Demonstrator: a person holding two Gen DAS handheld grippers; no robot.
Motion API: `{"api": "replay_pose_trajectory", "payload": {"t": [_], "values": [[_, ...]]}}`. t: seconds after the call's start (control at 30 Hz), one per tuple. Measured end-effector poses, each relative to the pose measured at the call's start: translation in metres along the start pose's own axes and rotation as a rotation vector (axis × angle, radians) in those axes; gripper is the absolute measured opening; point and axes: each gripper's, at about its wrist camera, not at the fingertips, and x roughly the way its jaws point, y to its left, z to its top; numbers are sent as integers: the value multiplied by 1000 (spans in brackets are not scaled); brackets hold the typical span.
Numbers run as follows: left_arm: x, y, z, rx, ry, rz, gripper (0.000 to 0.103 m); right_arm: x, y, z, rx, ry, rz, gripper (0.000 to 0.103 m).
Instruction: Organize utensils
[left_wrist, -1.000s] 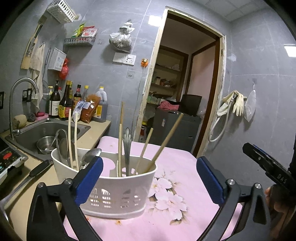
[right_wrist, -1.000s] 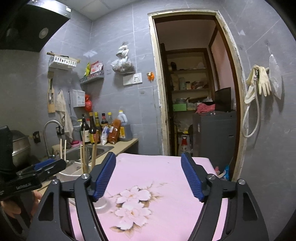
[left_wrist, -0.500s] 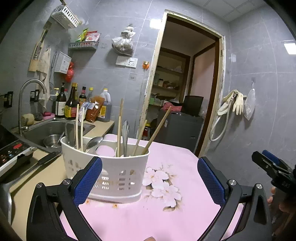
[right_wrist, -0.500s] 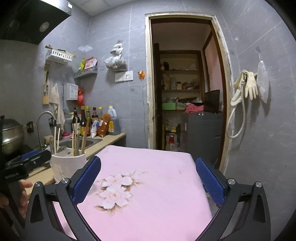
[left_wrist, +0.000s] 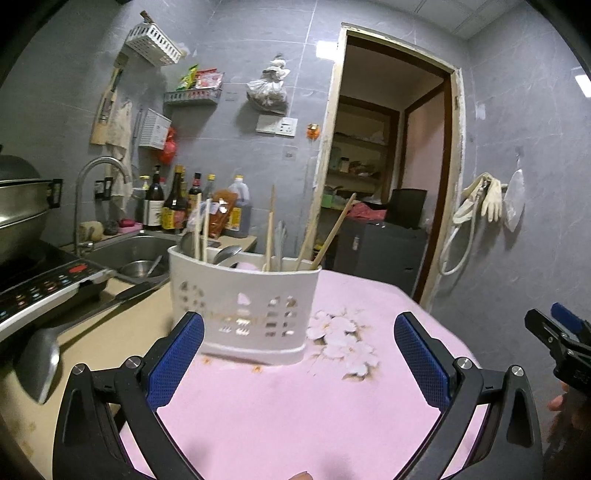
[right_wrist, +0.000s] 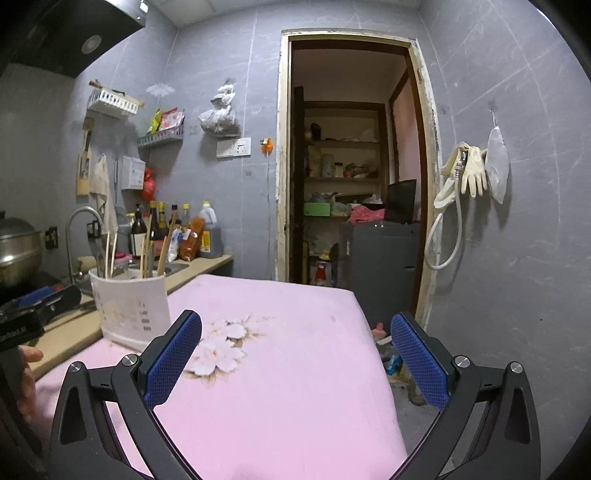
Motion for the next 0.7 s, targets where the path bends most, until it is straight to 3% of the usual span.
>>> {"api": "replay_pose_trajectory", "payload": {"t": [0.23, 0.7], "values": [[-11, -1, -17, 28, 3, 51, 101, -13, 3, -19, 26, -10, -28, 103], [-21, 2, -43, 11, -2, 65, 101, -25, 8, -34, -20, -62, -66, 103]]}}
